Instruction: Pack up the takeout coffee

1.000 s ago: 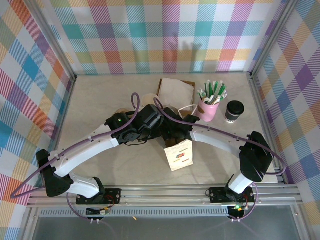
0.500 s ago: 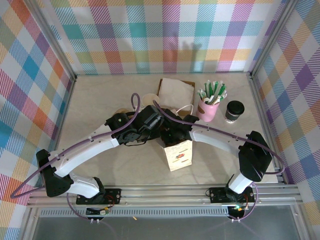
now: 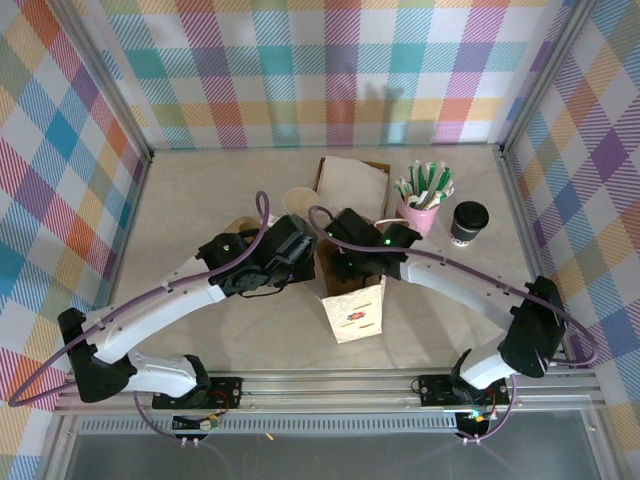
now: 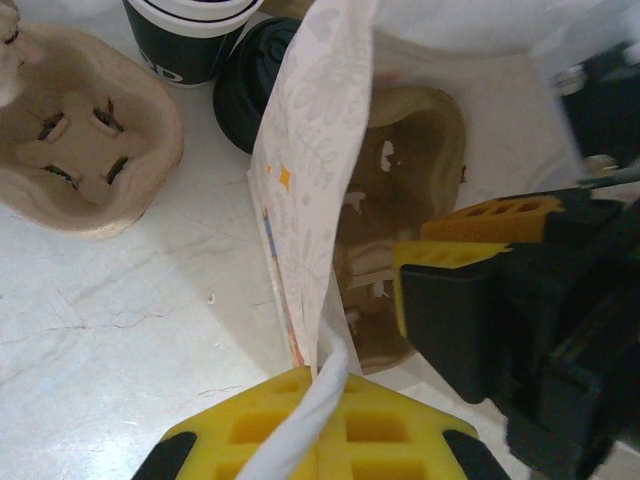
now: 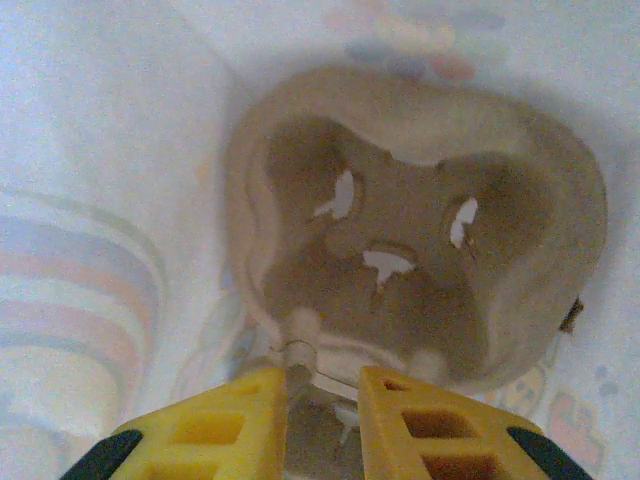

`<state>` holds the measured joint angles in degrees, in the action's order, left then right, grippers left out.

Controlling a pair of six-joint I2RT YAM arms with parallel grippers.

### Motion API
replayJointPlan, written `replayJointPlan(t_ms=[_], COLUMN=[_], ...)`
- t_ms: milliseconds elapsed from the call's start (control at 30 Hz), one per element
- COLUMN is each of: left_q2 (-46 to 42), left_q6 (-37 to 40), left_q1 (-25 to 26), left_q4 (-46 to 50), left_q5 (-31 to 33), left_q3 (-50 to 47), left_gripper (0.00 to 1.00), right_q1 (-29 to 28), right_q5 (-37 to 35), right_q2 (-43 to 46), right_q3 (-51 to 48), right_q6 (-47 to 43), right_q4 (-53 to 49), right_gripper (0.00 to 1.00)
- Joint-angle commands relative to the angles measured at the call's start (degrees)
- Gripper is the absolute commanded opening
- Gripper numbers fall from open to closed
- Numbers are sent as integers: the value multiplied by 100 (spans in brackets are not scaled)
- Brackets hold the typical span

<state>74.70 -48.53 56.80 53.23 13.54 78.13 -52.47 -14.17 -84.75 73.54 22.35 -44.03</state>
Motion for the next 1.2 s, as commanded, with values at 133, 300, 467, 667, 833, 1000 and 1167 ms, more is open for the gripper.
replayJointPlan(t_ms=[133, 300, 467, 667, 833, 1000, 1167], left_q2=[-113, -10, 71, 153, 205, 197, 185], left_q6=[248, 222, 177, 150, 107, 41, 50], left_q1=[139, 148, 152, 148, 156, 156, 154], left_q4=[-208, -388, -503, -471, -438, -399, -290], left_q5=[118, 132, 89, 87, 56, 76, 189], left_q3=[-85, -87, -51, 44, 39, 32, 77], left_gripper=[0, 0, 0, 0, 0, 0, 0], right_q1=[8, 24, 162, 263, 273, 308, 316], right_q5=[-509, -824, -767, -608, -386, -209, -2], right_q2=[117, -226, -447, -635, -840, -1089, -1072], right_q3=[-71, -71, -411, -634, -656, -724, -908], right_q6=[-187, -62, -108, -174, -213, -169, -187], right_q4=[338, 455, 912, 1320, 1464, 1327, 1132], right_gripper=[27, 26, 25, 25, 26, 27, 26])
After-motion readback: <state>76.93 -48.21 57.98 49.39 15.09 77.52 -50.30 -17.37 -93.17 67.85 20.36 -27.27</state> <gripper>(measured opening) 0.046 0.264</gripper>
